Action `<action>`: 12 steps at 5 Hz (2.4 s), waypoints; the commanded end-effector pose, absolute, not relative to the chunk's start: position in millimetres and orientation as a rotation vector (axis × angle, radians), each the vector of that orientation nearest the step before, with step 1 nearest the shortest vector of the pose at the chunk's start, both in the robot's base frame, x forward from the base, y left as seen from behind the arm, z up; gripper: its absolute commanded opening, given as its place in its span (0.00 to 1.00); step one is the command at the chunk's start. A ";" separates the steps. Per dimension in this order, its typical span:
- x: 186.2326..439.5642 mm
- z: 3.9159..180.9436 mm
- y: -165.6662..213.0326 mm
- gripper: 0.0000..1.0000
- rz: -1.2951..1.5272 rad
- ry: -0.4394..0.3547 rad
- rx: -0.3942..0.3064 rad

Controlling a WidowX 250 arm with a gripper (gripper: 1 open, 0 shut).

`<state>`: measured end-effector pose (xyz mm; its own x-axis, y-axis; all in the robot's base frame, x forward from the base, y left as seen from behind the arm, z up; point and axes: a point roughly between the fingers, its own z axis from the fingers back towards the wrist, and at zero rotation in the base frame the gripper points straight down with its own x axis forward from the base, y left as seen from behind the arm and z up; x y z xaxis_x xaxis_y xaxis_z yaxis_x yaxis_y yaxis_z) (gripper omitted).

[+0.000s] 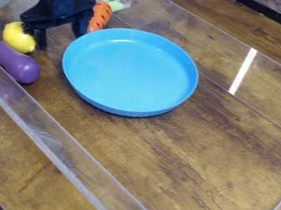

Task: Remove the lemon from the blue tray and put it on the table

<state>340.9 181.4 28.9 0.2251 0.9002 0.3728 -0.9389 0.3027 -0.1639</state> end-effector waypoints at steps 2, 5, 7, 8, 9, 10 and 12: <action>351.5 54.7 193.3 1.00 1.264 -0.462 0.077; 356.7 95.0 196.8 1.00 1.295 -0.401 0.008; 348.7 69.4 196.8 1.00 1.281 -0.401 0.001; 344.9 67.7 193.7 1.00 1.359 -0.405 0.007; 343.0 66.6 188.6 1.00 1.422 -0.410 0.015; 341.3 67.3 187.6 1.00 1.483 -0.414 0.023; 344.1 47.9 185.3 1.00 1.518 -0.418 0.014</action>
<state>340.0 185.9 34.5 0.0023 0.9665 0.2567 -0.9746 0.0596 -0.2158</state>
